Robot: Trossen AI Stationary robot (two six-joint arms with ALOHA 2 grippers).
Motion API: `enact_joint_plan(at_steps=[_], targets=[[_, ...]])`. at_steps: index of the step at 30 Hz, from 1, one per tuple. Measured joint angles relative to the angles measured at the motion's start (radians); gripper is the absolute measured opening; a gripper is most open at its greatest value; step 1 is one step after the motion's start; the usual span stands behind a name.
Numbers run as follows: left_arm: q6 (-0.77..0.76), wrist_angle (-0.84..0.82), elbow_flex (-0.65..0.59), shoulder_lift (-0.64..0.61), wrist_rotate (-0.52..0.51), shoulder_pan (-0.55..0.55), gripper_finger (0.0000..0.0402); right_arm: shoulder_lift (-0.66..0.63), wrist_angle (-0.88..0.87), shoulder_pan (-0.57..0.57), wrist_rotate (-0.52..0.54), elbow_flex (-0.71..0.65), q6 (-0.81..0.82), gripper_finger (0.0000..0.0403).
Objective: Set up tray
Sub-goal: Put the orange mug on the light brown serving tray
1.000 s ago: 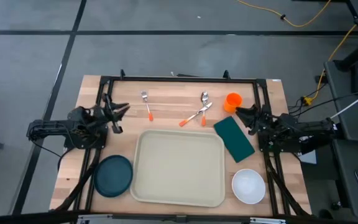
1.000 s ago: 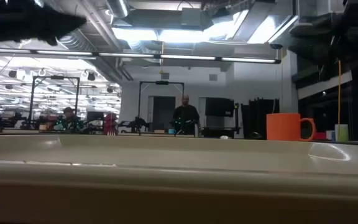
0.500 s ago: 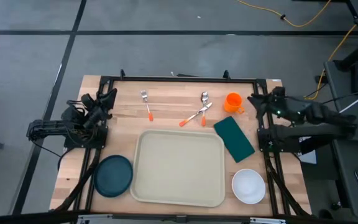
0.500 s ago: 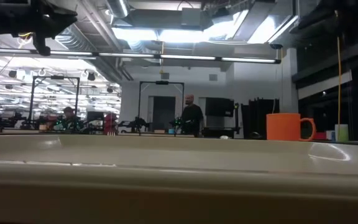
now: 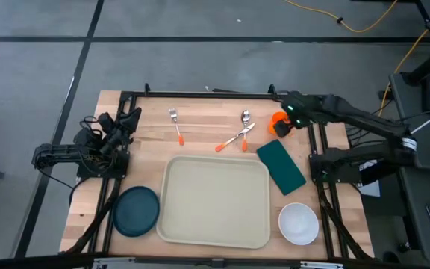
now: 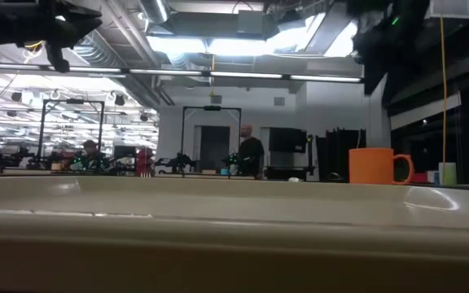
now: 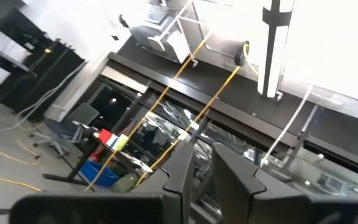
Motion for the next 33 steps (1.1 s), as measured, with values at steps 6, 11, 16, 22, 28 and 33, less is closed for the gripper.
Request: enact_joint_plan(at_steps=[6,11,16,22,28,33], targets=[[-0.004,0.0,0.0,0.0,0.074,0.0,0.0053,0.154,0.05,-0.129,-0.073,0.0,-0.111,0.0321],[-0.041,0.0,0.0,0.0,0.087,0.0,0.0053,0.219,0.098,-0.151,-0.066,0.0,-0.179,0.0321],[-0.042,0.0,0.0,0.0,0.087,0.0,0.0056,0.288,0.099,-0.152,-0.058,0.0,-0.234,0.0319],[-0.042,0.0,0.0,0.0,0.082,0.0,0.0053,0.371,0.155,-0.152,-0.047,0.0,-0.296,0.03],[-0.05,0.0,0.0,0.0,0.079,0.0,0.0054,0.429,0.195,-0.158,-0.045,0.0,-0.323,0.0266],[-0.064,0.0,0.0,0.0,0.079,0.0,0.0056,0.451,0.197,-0.172,-0.01,-0.001,-0.337,0.0233]])
